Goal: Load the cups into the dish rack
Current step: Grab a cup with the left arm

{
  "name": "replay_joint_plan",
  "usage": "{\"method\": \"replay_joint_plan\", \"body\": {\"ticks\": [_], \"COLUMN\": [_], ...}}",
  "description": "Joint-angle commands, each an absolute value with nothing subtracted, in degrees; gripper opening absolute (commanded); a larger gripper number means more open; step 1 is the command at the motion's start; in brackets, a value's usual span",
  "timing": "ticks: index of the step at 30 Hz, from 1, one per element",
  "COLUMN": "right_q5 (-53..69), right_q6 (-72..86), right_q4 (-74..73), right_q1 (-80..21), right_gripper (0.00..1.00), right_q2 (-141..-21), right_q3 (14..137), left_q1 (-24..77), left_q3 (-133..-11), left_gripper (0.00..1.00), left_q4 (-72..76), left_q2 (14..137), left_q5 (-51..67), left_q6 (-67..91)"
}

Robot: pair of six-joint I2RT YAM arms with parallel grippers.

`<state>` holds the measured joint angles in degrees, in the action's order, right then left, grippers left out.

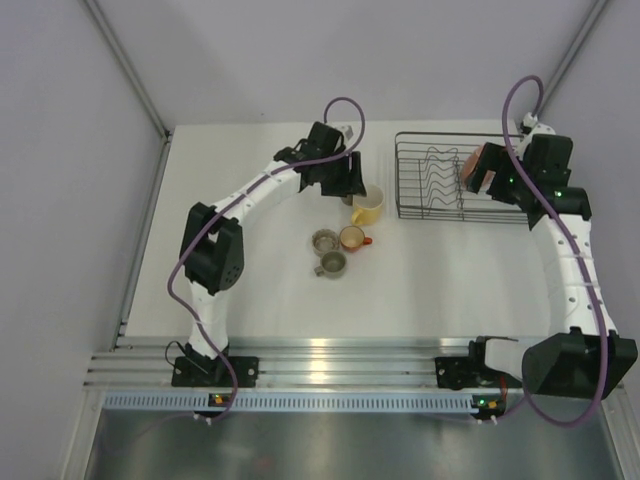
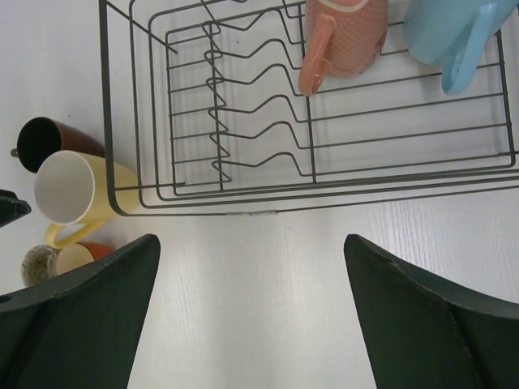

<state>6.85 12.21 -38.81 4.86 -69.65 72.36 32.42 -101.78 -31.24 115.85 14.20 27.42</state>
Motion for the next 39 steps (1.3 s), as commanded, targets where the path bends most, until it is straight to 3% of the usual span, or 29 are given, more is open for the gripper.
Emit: {"method": "replay_joint_plan", "body": {"ticks": [1,17,20,24,32,39], "right_q5": [7.5,7.9,8.3,8.5,8.4,8.4], "right_q6": [12.5,12.6,12.6,12.7,13.2,13.4], "right_q4": [-36.8,-34.7,-34.1,-33.6,-32.5,-32.2], "right_q1": [4.5,4.5,4.5,4.5,4.6,4.6], "right_gripper": [0.95,0.95,0.96,0.96,0.96,0.96], "right_q2": [-67.4,-67.3,-67.1,-66.7,-65.7,-65.3], "right_q3": [71.3,67.7,66.9,65.7,63.3,62.8], "left_q1": [32.9,32.8,32.8,32.8,32.8,32.8], "left_q3": [-104.4,-105.9,-106.9,-107.8,-108.3,-108.5], "left_gripper": [0.62,0.58,0.52,0.31,0.03,0.0], "left_q4": [-30.9,-31.8,-31.8,-32.6,-34.4,-34.5], "left_q2": [116.7,121.6,123.2,124.6,124.9,123.1], "left_q5": [13.2,13.1,13.4,13.6,13.5,13.2], "left_q6": [28.5,28.9,28.8,28.9,27.2,26.5]}}
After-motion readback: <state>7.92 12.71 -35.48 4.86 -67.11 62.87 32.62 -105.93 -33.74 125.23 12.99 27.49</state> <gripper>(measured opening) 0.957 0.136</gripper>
